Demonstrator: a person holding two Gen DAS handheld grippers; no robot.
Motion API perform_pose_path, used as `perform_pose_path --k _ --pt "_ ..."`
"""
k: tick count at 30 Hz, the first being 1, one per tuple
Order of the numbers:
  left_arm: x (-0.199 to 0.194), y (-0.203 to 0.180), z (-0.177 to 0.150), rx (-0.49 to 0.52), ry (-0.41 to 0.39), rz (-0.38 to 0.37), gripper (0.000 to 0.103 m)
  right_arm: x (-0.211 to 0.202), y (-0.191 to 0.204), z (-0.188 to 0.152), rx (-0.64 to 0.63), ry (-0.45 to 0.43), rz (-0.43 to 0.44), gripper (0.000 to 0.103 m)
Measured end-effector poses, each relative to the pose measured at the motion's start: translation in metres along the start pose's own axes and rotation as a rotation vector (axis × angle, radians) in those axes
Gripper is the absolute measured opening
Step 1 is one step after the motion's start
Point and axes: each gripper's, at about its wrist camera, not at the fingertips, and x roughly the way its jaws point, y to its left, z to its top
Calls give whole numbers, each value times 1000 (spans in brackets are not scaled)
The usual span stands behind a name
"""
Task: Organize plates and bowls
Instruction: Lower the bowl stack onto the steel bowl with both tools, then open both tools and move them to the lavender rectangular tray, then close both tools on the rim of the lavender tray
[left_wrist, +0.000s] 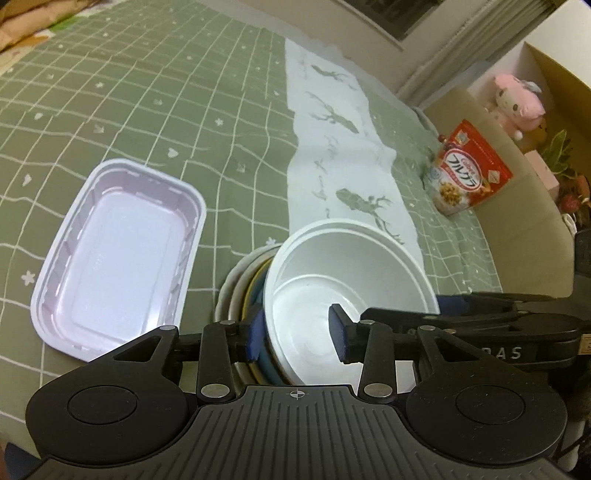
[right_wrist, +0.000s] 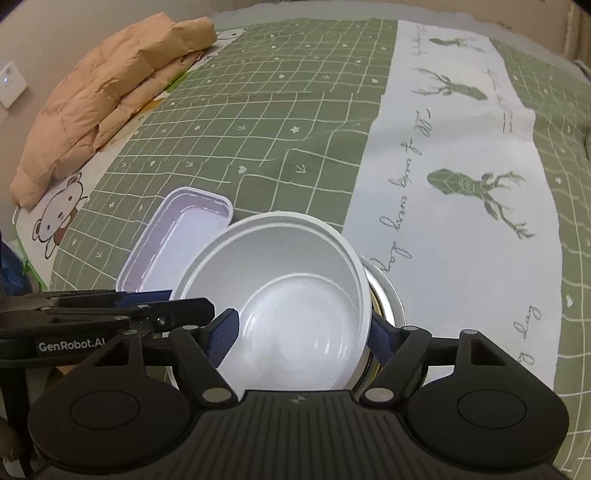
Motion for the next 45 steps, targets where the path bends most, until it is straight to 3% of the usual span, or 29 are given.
perform_pose_path --k 6,8,11,14,17,21,25,31,39,42,45 --pt "-2 -11 4 28 -15 -10 40 0 -21 -9 43 1 -20 74" --pt "-3 -8 5 23 -17 -19 34 -3 -22 -9 40 -5 -36 74" --pt "-15 7 7 -3 -54 -22 31 -16 -9 -7 -44 -88 -146 74" --pt "-36 30 10 -34 -134 16 31 -27 15 0 -153 -192 -257 74" --pt "-53 55 13 -56 -227 115 31 -26 35 17 -173 -202 -226 74" --pt "-58 86 12 -79 -280 296 31 1 69 50 -155 -117 -154 74" --pt "-47 110 7 -96 -257 340 31 50 103 82 -97 10 -115 74" --pt "-23 138 4 -123 -166 246 31 115 145 93 -128 140 -189 74" --pt "-13 157 -3 -161 -117 177 28 155 149 86 -65 229 -194 75" --pt "-16 163 -9 -183 -100 142 27 166 148 80 -3 273 -128 76" --pt "-26 165 -18 -173 -102 177 27 169 153 69 53 287 -37 78"
